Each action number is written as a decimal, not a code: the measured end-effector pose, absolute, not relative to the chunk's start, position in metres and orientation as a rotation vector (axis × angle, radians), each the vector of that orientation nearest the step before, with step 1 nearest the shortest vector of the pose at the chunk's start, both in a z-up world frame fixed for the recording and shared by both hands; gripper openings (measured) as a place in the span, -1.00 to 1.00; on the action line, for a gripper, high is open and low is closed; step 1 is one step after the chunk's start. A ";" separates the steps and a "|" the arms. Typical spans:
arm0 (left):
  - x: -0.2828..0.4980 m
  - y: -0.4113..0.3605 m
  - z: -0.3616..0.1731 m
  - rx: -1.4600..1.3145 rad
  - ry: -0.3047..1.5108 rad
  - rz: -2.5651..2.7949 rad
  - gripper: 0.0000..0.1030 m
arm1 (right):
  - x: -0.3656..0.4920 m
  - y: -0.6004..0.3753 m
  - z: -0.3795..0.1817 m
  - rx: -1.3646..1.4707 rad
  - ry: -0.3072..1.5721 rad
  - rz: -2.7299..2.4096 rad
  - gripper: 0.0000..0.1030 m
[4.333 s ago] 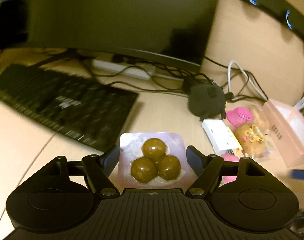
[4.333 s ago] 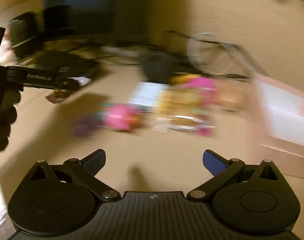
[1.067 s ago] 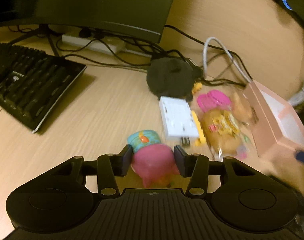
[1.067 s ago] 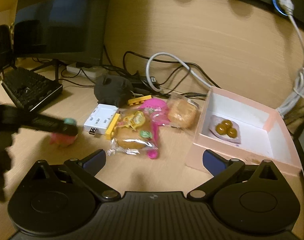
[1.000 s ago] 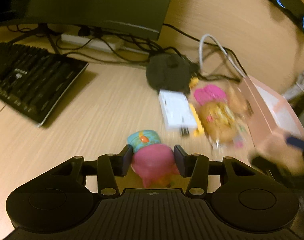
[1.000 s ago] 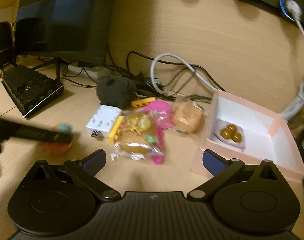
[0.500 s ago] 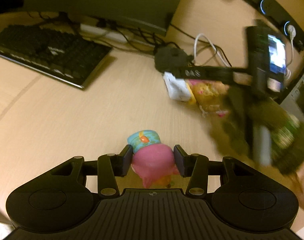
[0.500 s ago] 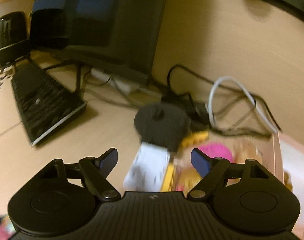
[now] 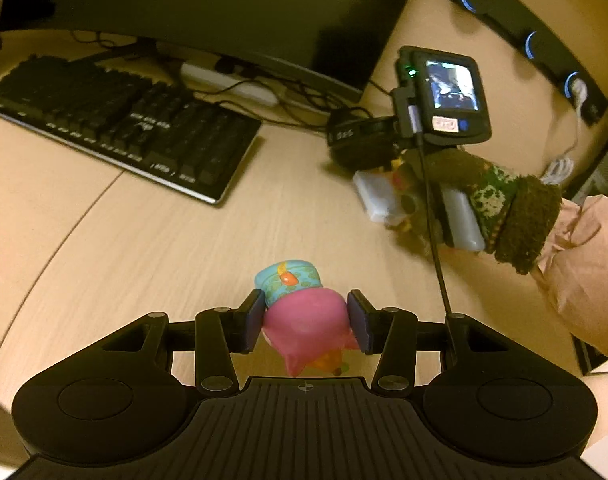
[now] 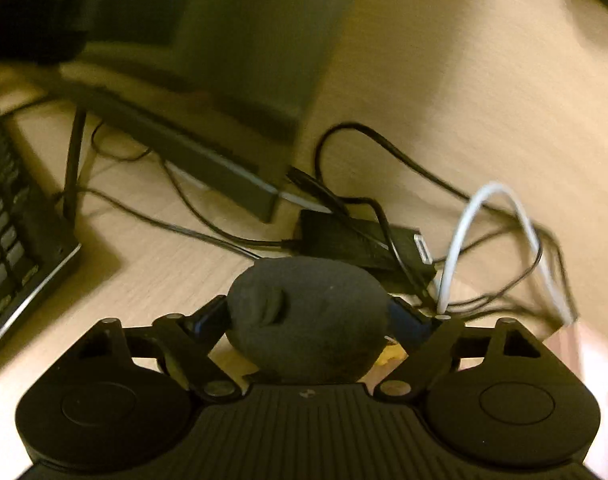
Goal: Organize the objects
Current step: 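Grasp the black round plush with the right gripper while the left holds the pig, then lower the pink pig into the pink box and open the left gripper, then lower the black plush into the pink box and open the right gripper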
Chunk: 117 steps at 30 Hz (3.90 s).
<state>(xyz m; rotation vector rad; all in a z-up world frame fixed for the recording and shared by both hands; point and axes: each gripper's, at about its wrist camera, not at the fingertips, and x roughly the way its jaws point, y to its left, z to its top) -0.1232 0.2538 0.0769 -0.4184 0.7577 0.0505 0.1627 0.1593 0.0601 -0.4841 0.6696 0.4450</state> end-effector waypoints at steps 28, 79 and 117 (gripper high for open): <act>-0.022 0.135 0.074 -0.246 0.751 -0.397 -0.03 | -0.083 -0.116 0.144 -0.319 0.701 0.202 0.58; -0.006 0.106 0.053 -0.310 0.846 -0.199 -0.04 | 0.046 -0.191 0.076 -0.093 0.756 0.288 1.00; 0.097 0.161 0.039 -0.255 0.829 0.097 -0.04 | -0.017 -0.150 0.096 -0.264 0.686 0.307 1.00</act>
